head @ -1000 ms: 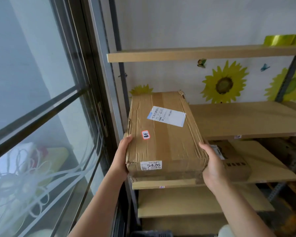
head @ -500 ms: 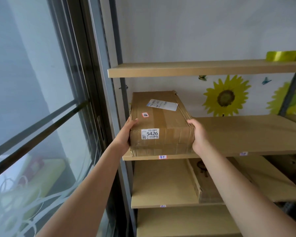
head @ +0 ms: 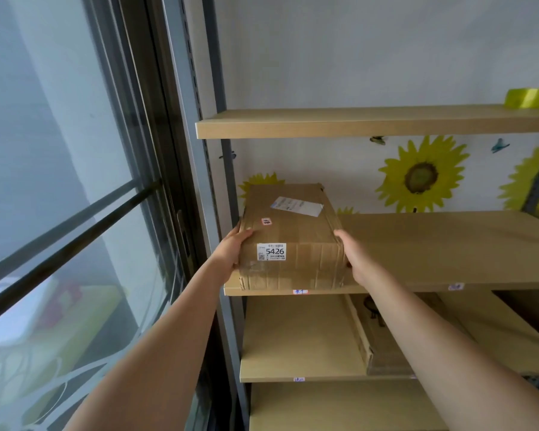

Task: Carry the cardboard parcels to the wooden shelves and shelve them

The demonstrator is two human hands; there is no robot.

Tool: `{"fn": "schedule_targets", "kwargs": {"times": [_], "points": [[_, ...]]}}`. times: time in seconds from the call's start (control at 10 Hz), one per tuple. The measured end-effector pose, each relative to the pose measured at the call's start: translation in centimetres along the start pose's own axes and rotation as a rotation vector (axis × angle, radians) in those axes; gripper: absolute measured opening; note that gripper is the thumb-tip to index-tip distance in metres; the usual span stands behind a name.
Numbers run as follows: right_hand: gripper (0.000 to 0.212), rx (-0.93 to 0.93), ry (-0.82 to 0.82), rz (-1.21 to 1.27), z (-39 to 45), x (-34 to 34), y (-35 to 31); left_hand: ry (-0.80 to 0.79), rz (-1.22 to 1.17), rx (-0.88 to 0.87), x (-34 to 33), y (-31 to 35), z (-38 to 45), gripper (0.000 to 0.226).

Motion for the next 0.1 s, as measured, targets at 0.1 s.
{"fn": "schedule_targets", "kwargs": {"times": [0.1], "points": [[0.046,0.142,0.174,-0.064,-1.76,1.13,-2.53,0.061,0.134,-0.035,0.71,1.36,-0.6,0.035]]}}
Point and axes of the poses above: each hand's wrist, its own z-axis towards the middle knuckle, its own x-axis out of the back of the hand, y = z × x, the point moved 5 cm from there along z, towards the middle knuckle, and after that the axes turned 14 degrees about -y, right-handed, at the moved point
